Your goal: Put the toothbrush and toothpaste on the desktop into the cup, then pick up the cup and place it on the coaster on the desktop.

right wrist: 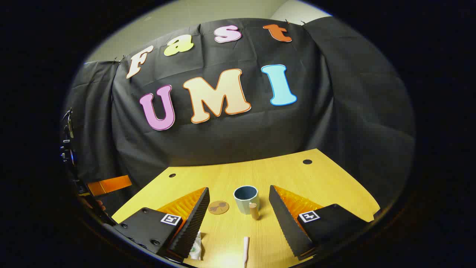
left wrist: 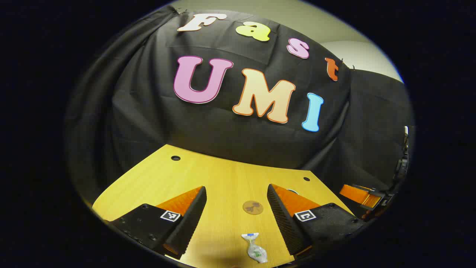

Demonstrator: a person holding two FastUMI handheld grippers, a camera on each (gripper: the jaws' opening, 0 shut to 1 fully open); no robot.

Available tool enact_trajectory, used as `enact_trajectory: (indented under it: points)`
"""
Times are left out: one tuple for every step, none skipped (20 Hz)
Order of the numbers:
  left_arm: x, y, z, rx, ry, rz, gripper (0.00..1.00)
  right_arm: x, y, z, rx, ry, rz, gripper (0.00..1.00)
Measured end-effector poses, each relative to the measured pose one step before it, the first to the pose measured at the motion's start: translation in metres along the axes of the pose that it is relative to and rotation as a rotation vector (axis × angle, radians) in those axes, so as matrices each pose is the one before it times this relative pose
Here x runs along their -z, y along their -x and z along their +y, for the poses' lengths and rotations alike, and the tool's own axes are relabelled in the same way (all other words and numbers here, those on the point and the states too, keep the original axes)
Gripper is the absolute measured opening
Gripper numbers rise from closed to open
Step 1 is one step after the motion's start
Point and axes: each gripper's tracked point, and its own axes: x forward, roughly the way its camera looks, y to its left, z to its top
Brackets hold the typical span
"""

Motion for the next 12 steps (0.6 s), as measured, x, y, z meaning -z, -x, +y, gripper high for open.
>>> enact_trajectory:
  points:
    - [0.00175,-0.00145,-0.00333,0.00984,-0.01105,0.00378,0.95,0.00179,-0.00074,-0.00022,-0.00188,-0.00002,0.00562,0.98]
    - [0.00040,-0.00182,-0.00194,0.00614,-0.00747,0.00520,0.95,0.00216,-0.00010,0.00106,-0.00587,-0.00244,0.00712,0.98]
    - [0.00065,-0.00143,-0.00112,0.00595,-0.00457,0.00128,0.95,-0.00024,-0.00086,-0.00006,-0.00217,-0.00167,0.00086,0.94]
    - [0.00226,-0.00201,-0.00120,0.00488,-0.00124,0.00408,0.95,0.00102,0.00055,-0.00205,0.00137,0.00014,0.00113,0.99]
    - [0.00321,-0.00295,-0.00112,0.00187,0.00006,0.00938,0.95,0.00124,-0.00062,-0.00259,0.00393,0.00196,0.00684,0.98]
    - [0.00183,-0.00287,-0.00030,-0.00280,0.00223,0.00785,0.95,0.00254,0.00034,-0.00298,0.00383,-0.00176,0.00922,0.98]
    - [0.00092,-0.00186,0.00006,-0.00303,0.00524,0.00296,0.95,0.00138,-0.00146,-0.00193,-0.00111,-0.00680,0.01004,0.94]
    - [-0.00129,-0.00134,-0.00075,0.00154,0.00785,-0.00330,0.95,0.00072,-0.00131,-0.00106,-0.00312,-0.00692,0.01025,0.98]
    - [0.00220,-0.00159,-0.00212,0.00227,0.00872,0.00340,0.95,0.00206,0.00023,-0.00196,0.00171,-0.00264,0.00911,0.98]
    - [0.00253,-0.00144,-0.00261,0.00237,0.00726,0.00806,0.95,0.00069,-0.00028,-0.00245,0.00308,0.00218,0.00686,0.98]
    - [0.00341,-0.00104,-0.00292,0.00539,0.00401,0.00888,0.95,0.00247,0.00049,-0.00321,0.00394,0.00120,0.00438,0.98]
    - [0.00174,-0.00043,-0.00232,0.00580,0.00104,0.00855,0.95,0.00152,0.00039,-0.00181,0.00208,-0.00347,0.00446,0.99]
